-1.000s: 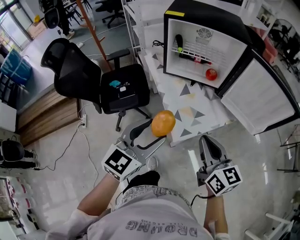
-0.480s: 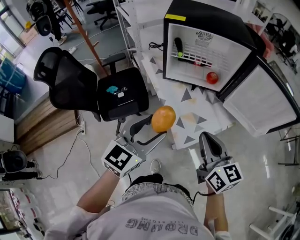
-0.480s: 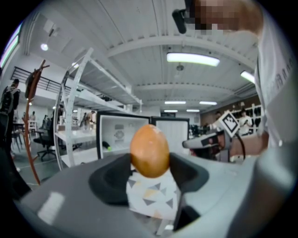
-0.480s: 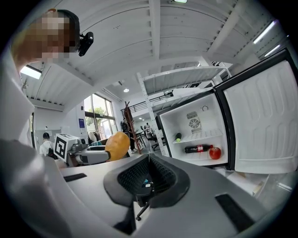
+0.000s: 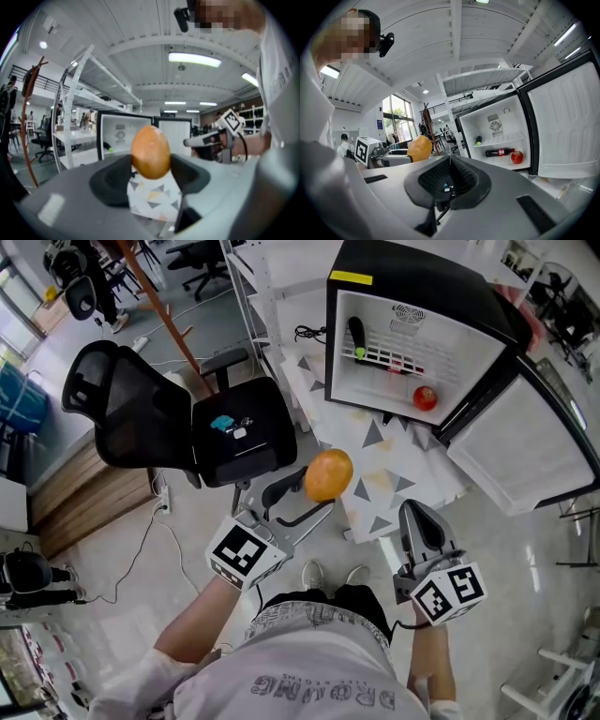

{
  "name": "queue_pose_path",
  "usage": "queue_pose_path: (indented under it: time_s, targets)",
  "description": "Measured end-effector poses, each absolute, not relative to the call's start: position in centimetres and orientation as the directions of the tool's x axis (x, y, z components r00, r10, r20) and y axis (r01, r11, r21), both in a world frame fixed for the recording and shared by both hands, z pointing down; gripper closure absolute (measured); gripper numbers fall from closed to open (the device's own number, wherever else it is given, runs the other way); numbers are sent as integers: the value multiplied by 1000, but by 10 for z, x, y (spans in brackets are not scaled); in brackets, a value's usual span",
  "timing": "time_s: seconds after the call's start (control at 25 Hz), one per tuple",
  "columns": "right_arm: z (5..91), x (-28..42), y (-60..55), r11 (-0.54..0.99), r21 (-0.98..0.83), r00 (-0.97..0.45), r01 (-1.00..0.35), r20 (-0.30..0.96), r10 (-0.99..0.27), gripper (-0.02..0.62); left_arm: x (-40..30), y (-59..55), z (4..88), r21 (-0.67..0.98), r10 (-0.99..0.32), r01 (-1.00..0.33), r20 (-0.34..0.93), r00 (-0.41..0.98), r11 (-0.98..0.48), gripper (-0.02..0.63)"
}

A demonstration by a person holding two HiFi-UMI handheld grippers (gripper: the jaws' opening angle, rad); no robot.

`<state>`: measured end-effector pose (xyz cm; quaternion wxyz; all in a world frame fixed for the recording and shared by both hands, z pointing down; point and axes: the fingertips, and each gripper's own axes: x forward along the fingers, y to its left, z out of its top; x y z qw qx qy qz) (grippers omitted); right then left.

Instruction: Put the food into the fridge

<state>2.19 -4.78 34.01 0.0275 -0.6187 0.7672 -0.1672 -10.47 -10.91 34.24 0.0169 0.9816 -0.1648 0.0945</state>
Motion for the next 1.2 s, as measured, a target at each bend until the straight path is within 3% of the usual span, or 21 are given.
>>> queue_pose_path:
  time_s: [0.48, 1.2]
  targets:
    - [338, 46, -80, 208, -289, -259, -935, 151, -954, 592, -77, -138, 347, -6, -340, -347, 202, 918, -938, 338]
    - [354, 140, -168, 292, -321, -354, -901, 155, -922, 592, 29, -230, 356, -73, -411, -407, 269, 871, -910, 338]
